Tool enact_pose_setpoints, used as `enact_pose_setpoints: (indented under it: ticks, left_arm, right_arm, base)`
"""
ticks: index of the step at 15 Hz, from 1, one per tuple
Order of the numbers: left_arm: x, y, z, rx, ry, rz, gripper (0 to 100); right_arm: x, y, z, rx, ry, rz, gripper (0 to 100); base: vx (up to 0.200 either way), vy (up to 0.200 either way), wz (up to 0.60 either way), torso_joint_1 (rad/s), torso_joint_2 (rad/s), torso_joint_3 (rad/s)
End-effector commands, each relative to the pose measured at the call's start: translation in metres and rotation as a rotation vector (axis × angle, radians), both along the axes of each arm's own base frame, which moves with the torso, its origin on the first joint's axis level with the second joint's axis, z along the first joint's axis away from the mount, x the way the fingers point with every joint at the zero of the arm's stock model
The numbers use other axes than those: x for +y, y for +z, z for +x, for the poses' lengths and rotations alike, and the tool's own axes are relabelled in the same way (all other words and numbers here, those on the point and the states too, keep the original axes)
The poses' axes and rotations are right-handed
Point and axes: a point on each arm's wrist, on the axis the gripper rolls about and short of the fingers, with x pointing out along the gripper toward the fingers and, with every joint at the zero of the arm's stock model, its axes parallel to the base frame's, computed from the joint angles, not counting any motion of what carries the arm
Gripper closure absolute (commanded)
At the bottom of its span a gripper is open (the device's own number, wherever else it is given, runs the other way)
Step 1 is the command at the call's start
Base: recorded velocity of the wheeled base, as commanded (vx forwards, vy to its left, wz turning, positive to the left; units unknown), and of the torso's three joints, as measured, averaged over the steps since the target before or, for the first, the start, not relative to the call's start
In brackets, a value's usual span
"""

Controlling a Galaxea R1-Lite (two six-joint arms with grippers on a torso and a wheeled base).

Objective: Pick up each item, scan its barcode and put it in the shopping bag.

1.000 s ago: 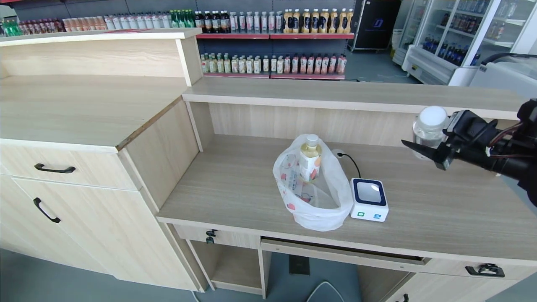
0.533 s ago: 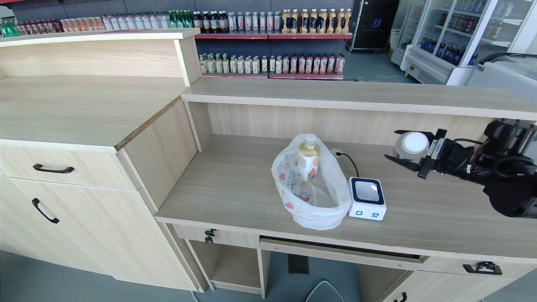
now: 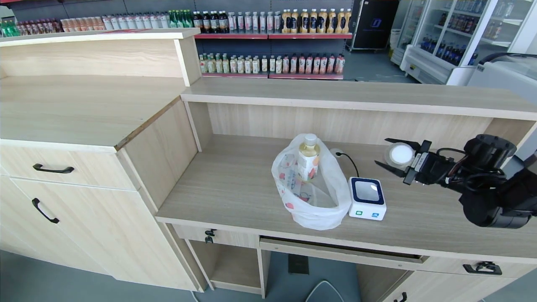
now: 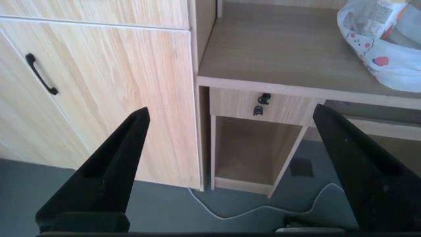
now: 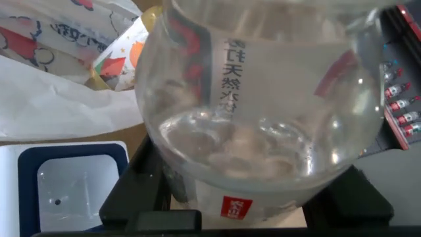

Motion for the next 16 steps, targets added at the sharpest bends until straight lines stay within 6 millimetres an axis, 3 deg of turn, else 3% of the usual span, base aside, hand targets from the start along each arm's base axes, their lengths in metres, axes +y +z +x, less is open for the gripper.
enact_pose_setpoints:
  ticks: [1, 5, 16]
  left_arm:
    - [0.000, 0.000, 0.000, 0.001, 0.000, 0.000, 0]
    - [0.000, 0.000, 0.000, 0.001, 0.000, 0.000, 0]
    - [0.000, 0.000, 0.000, 0.001, 0.000, 0.000, 0]
  right_arm:
    - [0.009, -0.013, 0.006, 0.022, 0.028, 0.025, 100]
    - [0.031, -0.021, 0.010, -0.015, 0.097, 0.087, 100]
    - [0.031, -0.038, 0.017, 0.016, 0.096, 0.088, 100]
  base:
    - [0.000, 0.000, 0.00, 0.000, 0.00, 0.000]
    - [0.000, 0.000, 0.00, 0.000, 0.00, 0.000]
    - [0.000, 0.000, 0.00, 0.000, 0.00, 0.000]
